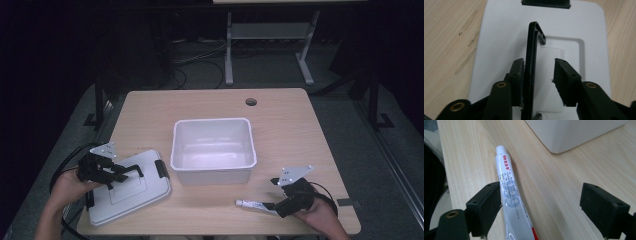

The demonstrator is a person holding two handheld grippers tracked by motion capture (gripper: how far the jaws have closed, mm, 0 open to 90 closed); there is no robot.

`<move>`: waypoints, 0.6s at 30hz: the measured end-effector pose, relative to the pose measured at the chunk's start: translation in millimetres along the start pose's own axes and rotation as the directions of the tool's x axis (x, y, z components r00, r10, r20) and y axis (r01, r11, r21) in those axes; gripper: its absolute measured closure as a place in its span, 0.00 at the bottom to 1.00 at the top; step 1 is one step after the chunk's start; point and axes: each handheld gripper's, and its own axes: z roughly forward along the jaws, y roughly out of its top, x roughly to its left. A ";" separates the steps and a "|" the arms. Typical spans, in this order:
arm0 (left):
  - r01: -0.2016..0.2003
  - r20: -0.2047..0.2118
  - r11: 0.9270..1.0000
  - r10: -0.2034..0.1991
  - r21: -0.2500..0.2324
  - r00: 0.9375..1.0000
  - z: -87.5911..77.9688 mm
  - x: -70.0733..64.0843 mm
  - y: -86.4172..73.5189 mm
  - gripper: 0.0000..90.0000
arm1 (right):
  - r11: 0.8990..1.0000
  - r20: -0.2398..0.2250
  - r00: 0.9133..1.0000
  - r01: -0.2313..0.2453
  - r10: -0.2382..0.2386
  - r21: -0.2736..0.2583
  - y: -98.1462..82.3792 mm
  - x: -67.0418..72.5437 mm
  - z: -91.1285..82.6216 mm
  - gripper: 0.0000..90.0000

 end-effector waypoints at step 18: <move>0.053 -0.142 0.995 -0.065 -0.088 0.988 -8.5 -10.3 -15.7 0.41 | 0.991 -0.049 0.994 0.097 -0.093 0.097 20.8 8.2 6.7 0.25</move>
